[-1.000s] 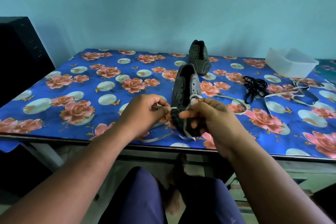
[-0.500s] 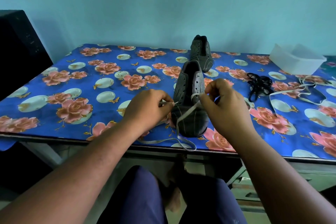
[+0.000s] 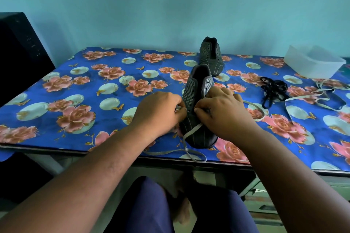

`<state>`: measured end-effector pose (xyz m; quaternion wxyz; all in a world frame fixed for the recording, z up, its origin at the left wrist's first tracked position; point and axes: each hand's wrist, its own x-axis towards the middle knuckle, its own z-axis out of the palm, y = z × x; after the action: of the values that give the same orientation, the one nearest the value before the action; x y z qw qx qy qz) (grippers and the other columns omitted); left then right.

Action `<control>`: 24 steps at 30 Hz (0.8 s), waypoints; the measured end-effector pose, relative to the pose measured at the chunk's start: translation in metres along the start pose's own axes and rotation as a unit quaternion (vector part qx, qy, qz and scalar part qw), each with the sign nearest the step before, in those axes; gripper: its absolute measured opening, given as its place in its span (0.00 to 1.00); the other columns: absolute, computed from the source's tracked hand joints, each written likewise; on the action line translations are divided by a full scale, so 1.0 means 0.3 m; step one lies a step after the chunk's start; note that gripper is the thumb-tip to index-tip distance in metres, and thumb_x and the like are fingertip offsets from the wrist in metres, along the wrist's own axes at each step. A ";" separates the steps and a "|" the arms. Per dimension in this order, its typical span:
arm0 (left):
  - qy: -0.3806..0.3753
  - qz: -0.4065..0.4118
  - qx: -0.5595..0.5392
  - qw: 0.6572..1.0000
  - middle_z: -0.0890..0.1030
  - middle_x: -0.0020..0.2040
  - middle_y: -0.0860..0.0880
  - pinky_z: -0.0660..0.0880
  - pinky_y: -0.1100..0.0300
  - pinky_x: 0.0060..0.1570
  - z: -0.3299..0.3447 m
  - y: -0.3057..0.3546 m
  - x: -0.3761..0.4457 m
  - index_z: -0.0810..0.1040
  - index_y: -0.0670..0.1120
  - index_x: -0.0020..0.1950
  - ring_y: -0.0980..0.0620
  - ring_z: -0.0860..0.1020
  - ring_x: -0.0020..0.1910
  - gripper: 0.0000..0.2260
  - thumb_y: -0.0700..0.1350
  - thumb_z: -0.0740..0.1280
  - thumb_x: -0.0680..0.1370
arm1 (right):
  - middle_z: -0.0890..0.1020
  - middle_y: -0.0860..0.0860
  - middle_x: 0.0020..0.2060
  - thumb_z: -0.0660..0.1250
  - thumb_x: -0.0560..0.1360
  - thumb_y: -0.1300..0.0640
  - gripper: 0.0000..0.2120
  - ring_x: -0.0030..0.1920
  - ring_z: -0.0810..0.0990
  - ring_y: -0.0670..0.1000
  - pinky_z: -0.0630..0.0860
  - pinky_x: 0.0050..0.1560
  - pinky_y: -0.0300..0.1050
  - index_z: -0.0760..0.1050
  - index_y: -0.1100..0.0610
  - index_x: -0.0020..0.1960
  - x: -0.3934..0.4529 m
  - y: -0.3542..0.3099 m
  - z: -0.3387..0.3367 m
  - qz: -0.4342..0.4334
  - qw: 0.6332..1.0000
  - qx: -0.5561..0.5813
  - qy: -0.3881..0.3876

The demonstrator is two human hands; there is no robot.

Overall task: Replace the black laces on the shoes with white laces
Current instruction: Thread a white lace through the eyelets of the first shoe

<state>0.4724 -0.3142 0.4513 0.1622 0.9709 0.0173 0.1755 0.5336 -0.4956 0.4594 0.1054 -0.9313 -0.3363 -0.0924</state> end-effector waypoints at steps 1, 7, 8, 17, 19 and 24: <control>-0.003 0.004 0.014 1.000 0.79 0.33 0.53 0.71 0.56 0.31 0.002 0.007 0.006 0.84 0.53 0.50 0.49 0.78 0.34 0.08 0.53 0.67 0.79 | 0.70 0.47 0.53 0.59 0.82 0.42 0.15 0.62 0.68 0.54 0.63 0.62 0.54 0.81 0.42 0.60 0.004 -0.003 -0.003 0.004 1.000 -0.001 -0.012; -0.020 -0.033 -0.116 0.993 0.85 0.40 0.55 0.78 0.54 0.41 0.032 -0.019 0.014 0.85 0.55 0.46 0.56 0.82 0.42 0.05 0.53 0.71 0.78 | 0.67 0.46 0.54 0.57 0.83 0.40 0.15 0.65 0.64 0.54 0.59 0.65 0.55 0.78 0.36 0.65 0.027 0.013 -0.003 0.037 0.992 0.057 -0.104; -0.024 -0.039 -0.143 0.989 0.84 0.39 0.55 0.78 0.54 0.41 0.040 -0.029 0.006 0.85 0.55 0.44 0.58 0.81 0.40 0.05 0.54 0.71 0.78 | 0.67 0.46 0.54 0.58 0.83 0.39 0.15 0.65 0.64 0.54 0.59 0.65 0.55 0.78 0.36 0.65 0.031 0.016 -0.004 0.039 0.991 0.061 -0.115; 0.020 -0.027 -0.167 0.985 0.79 0.46 0.56 0.77 0.54 0.42 0.087 -0.045 -0.068 0.86 0.57 0.56 0.58 0.78 0.41 0.18 0.66 0.69 0.74 | 0.67 0.43 0.52 0.65 0.80 0.41 0.08 0.65 0.64 0.53 0.58 0.61 0.54 0.80 0.40 0.55 0.076 0.011 -0.031 0.024 0.997 0.019 -0.073; 0.021 -0.038 -0.179 0.983 0.81 0.45 0.56 0.78 0.54 0.44 0.084 -0.038 -0.068 0.86 0.57 0.55 0.59 0.79 0.41 0.15 0.63 0.72 0.74 | 0.67 0.43 0.53 0.66 0.79 0.43 0.07 0.65 0.64 0.54 0.57 0.61 0.53 0.81 0.40 0.55 0.075 0.014 -0.036 0.003 1.000 -0.016 -0.017; 0.032 -0.052 -0.182 0.981 0.82 0.44 0.57 0.79 0.52 0.46 0.081 -0.022 -0.074 0.86 0.56 0.56 0.58 0.80 0.45 0.23 0.69 0.67 0.70 | 0.77 0.50 0.54 0.70 0.78 0.47 0.05 0.60 0.71 0.59 0.61 0.57 0.52 0.83 0.44 0.52 0.088 0.137 -0.015 0.071 0.973 0.029 0.217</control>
<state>0.4602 -0.3175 0.4204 0.3447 0.9168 0.0406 0.1976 0.5795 -0.5116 0.4645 0.2091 -0.9071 -0.2410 -0.2746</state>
